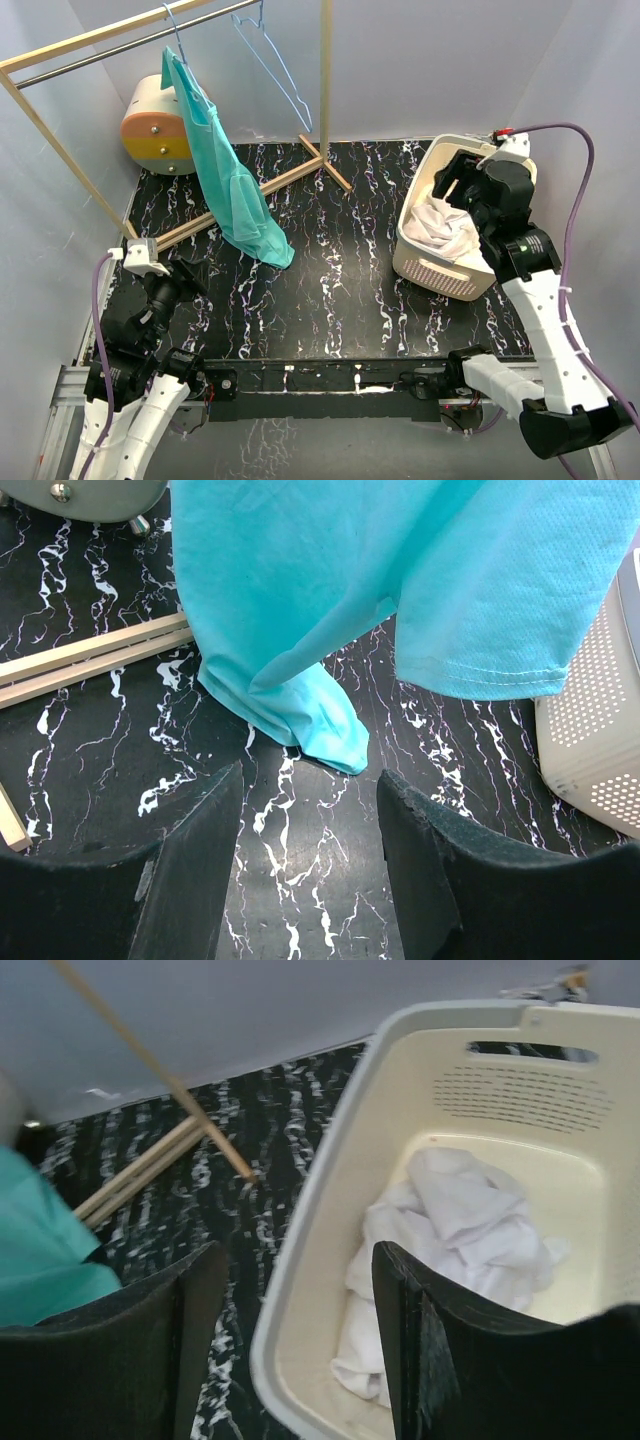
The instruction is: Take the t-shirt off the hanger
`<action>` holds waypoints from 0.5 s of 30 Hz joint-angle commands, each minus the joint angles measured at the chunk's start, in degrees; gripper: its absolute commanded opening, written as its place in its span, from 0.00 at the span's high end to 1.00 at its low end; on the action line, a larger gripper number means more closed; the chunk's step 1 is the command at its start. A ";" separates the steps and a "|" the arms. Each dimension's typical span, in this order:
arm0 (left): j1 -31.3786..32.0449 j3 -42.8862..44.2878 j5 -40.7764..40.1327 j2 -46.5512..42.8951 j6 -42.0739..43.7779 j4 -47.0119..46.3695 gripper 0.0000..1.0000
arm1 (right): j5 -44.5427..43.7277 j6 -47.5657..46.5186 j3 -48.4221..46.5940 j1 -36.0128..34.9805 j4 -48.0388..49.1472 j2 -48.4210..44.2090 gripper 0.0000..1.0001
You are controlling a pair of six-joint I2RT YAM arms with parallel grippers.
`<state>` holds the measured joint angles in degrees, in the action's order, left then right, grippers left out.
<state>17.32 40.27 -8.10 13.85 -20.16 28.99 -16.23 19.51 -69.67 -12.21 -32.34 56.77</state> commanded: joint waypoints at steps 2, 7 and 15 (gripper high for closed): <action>-0.09 -0.15 0.80 1.09 0.04 -0.26 0.45 | 35.38 -1.87 -2.78 -0.01 7.69 0.11 0.62; -0.10 -0.11 0.77 1.01 -0.03 -0.18 0.45 | 59.76 -0.35 -5.44 -0.22 7.44 6.41 0.92; -0.10 -0.15 0.64 0.92 -0.05 -0.17 0.45 | 63.64 6.33 -0.99 -16.36 21.51 7.88 0.83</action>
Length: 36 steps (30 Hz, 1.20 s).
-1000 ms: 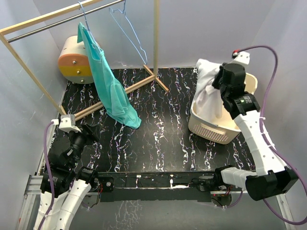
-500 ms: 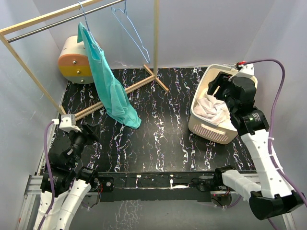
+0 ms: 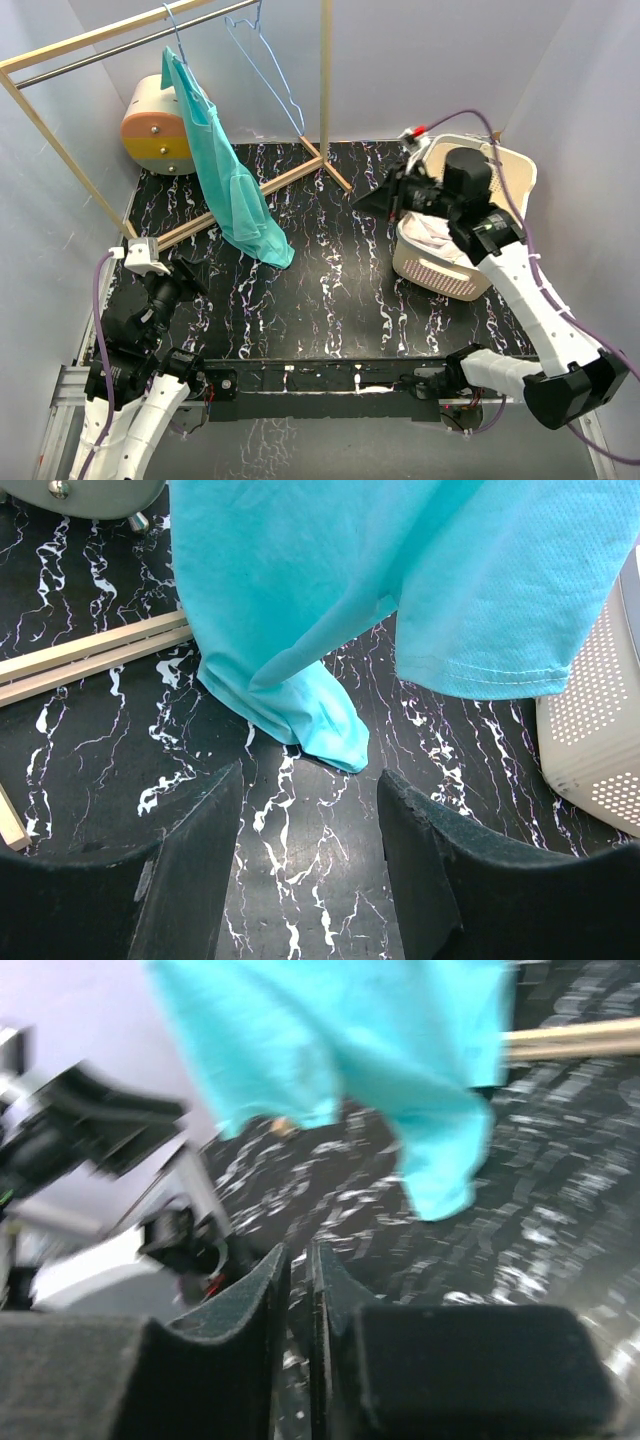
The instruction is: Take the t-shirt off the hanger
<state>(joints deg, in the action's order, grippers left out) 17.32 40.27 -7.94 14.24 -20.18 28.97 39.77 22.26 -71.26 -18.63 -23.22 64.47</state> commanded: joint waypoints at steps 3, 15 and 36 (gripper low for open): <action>-0.10 -0.08 0.49 0.48 -0.03 -0.01 0.45 | 4.89 1.52 -2.51 -20.37 11.16 5.12 0.78; -0.09 -0.18 0.13 -0.37 0.03 -0.01 0.44 | -2.30 -1.69 -25.37 -27.14 9.28 15.86 0.44; -0.10 -0.15 -1.71 -0.95 -0.28 0.34 0.43 | -45.83 -11.19 -72.78 -32.34 -11.68 49.15 0.45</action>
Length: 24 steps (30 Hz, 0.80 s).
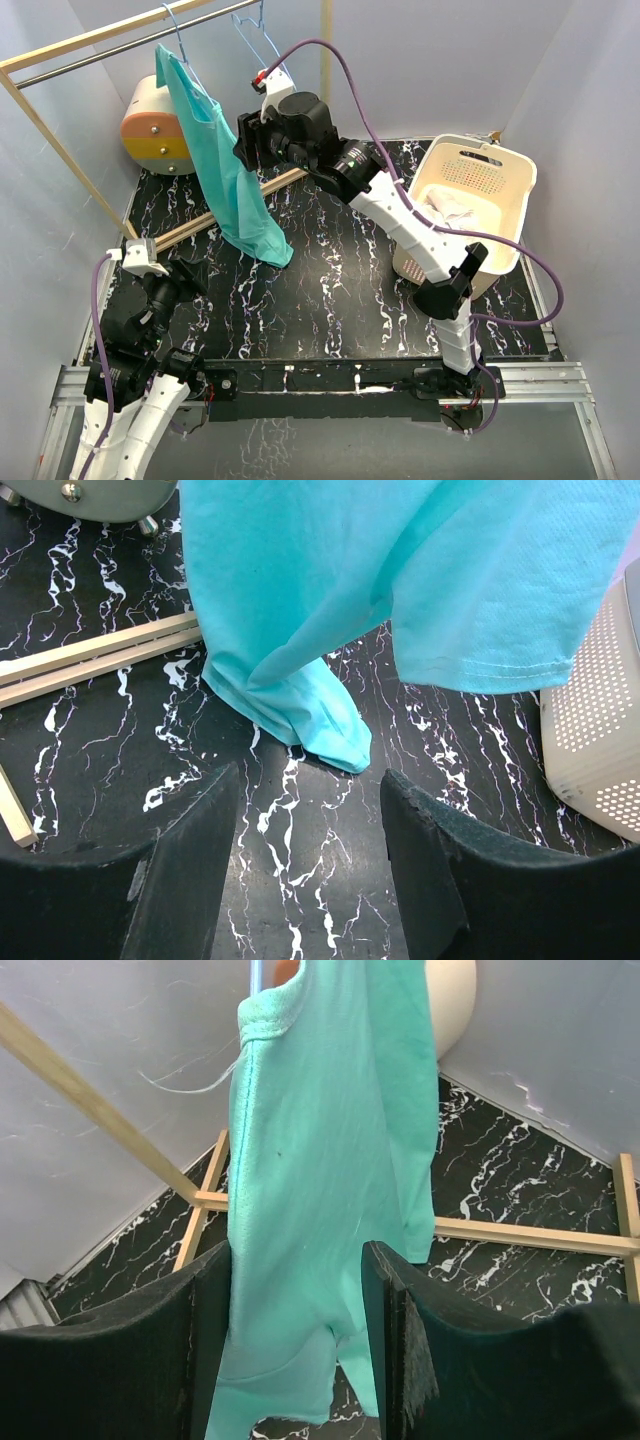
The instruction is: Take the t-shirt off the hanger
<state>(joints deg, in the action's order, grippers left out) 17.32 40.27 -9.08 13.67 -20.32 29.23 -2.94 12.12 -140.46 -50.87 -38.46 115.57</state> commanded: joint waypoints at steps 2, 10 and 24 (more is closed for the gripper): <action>-0.09 -0.16 -0.45 -0.36 -0.10 0.09 0.43 | -3.15 -1.05 -3.26 -0.05 3.60 -1.89 0.45; -0.03 -0.09 -0.41 -0.31 -0.10 0.12 0.43 | -2.71 -1.21 -2.72 -0.10 3.63 0.00 0.46; -0.09 -0.03 -1.37 -1.02 -0.25 0.47 0.43 | -4.93 -3.57 0.67 -0.10 12.63 0.98 0.92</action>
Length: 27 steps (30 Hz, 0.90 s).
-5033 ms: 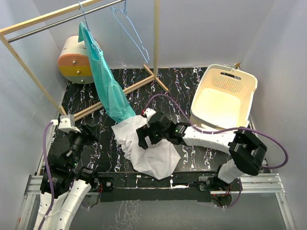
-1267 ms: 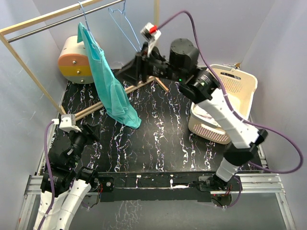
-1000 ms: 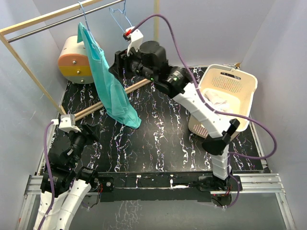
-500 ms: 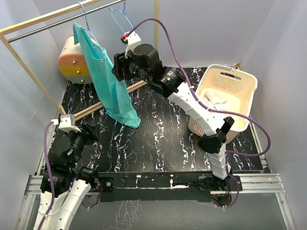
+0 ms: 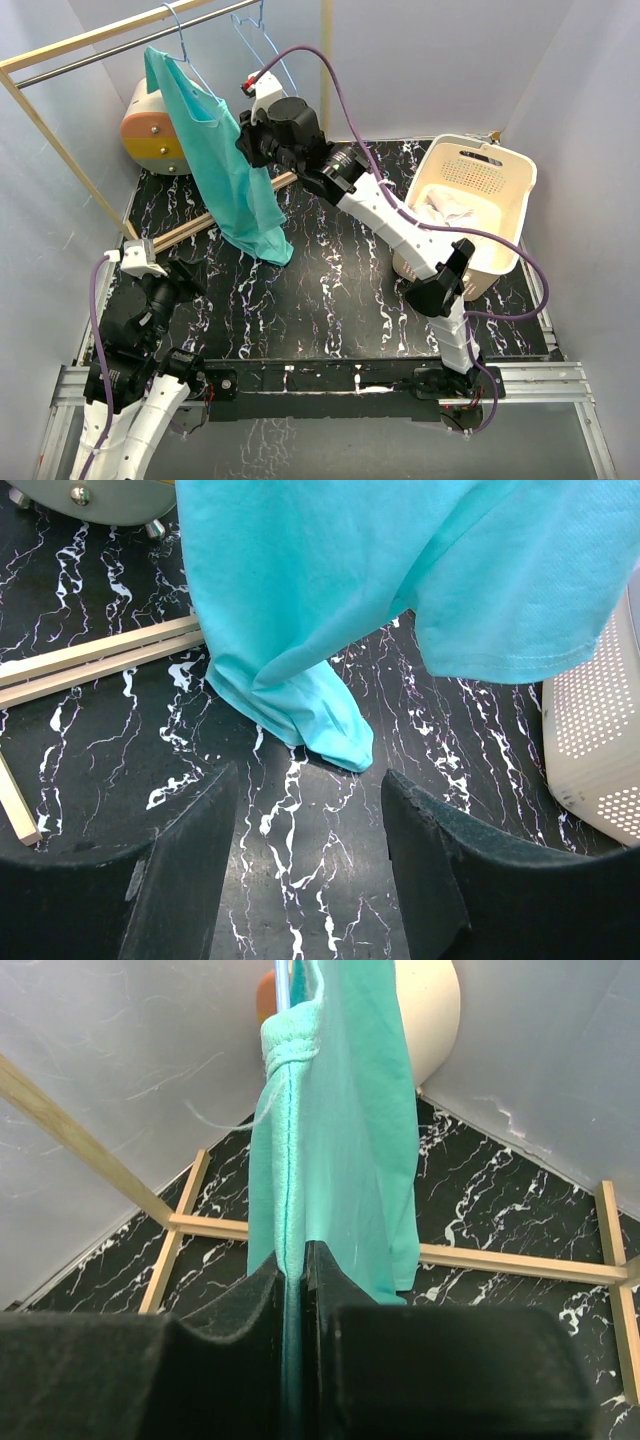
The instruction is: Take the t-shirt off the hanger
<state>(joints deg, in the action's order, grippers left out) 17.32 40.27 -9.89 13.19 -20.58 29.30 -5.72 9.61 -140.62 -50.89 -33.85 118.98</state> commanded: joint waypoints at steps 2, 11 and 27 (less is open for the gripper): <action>-0.10 -0.08 -0.55 -0.53 0.01 0.41 0.43 | -2.89 -1.32 2.92 -0.07 10.41 -4.08 0.92; -0.10 -0.07 -0.43 -0.40 -0.01 0.41 0.43 | -6.31 -3.93 10.63 -0.08 22.68 -12.27 0.92; -0.09 -0.15 -0.13 0.23 0.10 0.17 0.42 | -5.70 -4.84 18.55 0.04 28.76 -20.24 0.92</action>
<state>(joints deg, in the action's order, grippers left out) 17.32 40.27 -10.00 13.08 -20.58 29.50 -10.79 5.74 -122.37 -50.94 -13.56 103.33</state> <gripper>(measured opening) 0.578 0.098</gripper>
